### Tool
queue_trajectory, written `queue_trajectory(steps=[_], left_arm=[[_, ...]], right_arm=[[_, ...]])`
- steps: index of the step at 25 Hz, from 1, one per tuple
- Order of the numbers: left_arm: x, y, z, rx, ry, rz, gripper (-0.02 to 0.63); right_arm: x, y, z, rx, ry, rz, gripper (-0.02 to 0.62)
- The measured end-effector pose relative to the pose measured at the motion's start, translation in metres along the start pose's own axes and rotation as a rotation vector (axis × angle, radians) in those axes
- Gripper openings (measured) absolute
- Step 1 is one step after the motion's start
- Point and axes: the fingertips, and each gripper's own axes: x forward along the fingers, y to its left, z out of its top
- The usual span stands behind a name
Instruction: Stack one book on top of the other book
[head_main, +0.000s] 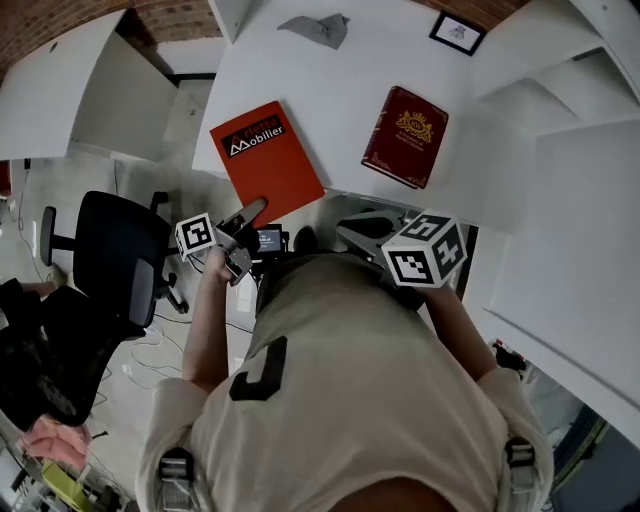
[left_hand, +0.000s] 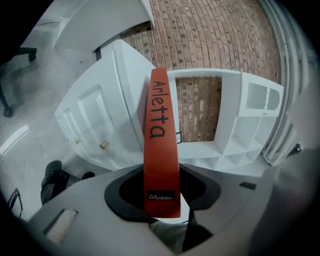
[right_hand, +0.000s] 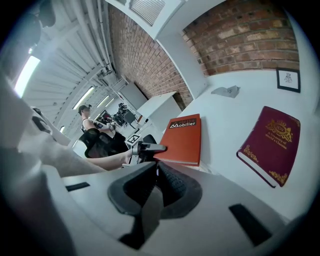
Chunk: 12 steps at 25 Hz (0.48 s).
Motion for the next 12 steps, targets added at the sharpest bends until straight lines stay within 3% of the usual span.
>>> queue_trajectory(steps=[6, 12], left_arm=[[0.0, -0.023, -0.001, 0.005, 0.045, -0.066, 0.158], [0.022, -0.041, -0.004, 0.035, 0.108, -0.097, 0.158]], right_arm=[[-0.003, 0.01, -0.026, 0.074, -0.01, -0.051, 0.011], [-0.018, 0.007, -0.042, 0.143, -0.086, -0.099, 0.009]])
